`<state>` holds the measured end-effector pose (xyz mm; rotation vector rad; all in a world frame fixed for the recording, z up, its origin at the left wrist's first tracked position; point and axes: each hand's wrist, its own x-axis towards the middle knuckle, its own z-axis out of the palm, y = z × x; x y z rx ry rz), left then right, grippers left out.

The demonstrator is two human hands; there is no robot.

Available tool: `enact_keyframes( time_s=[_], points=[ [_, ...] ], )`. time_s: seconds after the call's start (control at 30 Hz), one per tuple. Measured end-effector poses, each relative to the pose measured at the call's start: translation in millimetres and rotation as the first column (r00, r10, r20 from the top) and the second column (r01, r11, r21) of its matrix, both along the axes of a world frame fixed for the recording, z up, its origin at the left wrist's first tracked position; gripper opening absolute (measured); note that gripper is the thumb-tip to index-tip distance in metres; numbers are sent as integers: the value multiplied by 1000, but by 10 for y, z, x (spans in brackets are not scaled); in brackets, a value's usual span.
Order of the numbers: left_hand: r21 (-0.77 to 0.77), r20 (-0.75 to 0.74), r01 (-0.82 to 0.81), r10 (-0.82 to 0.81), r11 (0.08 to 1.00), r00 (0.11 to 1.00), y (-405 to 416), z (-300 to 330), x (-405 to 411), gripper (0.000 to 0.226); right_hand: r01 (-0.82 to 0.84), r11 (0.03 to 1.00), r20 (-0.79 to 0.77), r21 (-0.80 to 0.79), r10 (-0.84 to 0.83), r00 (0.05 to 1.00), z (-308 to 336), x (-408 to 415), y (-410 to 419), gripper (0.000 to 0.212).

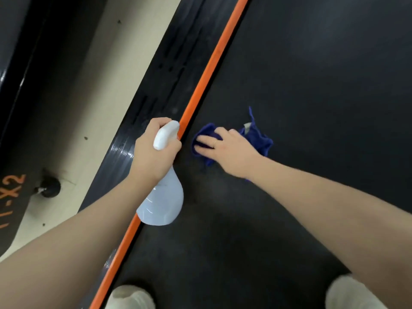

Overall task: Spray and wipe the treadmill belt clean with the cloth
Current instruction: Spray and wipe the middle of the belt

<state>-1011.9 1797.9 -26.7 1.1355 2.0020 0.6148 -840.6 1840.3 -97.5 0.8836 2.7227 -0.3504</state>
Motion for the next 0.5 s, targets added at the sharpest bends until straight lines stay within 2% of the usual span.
enact_keyframes(
  time_s=[0.03,0.1,0.13,0.2,0.3,0.37,0.43,0.5],
  points=[
    [-10,0,8,-8,1000,1000,-24,-24,-43,31,124,991,27,50,-126,992,5,-5,114,56],
    [-26,5,11,-10,1000,1000,-51,-81,-123,31,452,887,41,91,-457,889,1,-43,310,56],
    [-28,16,-8,8,1000,1000,-50,-110,-164,30,526,847,46,73,-530,847,27,-114,317,57],
    [-29,43,-37,39,999,998,-50,-147,-218,29,480,877,56,34,-481,875,66,-268,166,57],
    [-26,95,1,2,1000,995,-90,-167,-231,30,132,990,46,-40,-130,990,101,-294,-270,58],
    [-22,127,39,-36,999,991,-140,-153,-229,32,-28,994,63,-105,34,997,119,-197,-333,59],
    [-14,157,64,-61,998,986,-172,-157,-249,33,-14,997,129,-71,23,991,112,-112,-168,59],
    [-11,178,81,-78,997,981,-203,-167,-284,34,239,971,158,-17,-234,959,105,-137,-95,59]
  ],
)
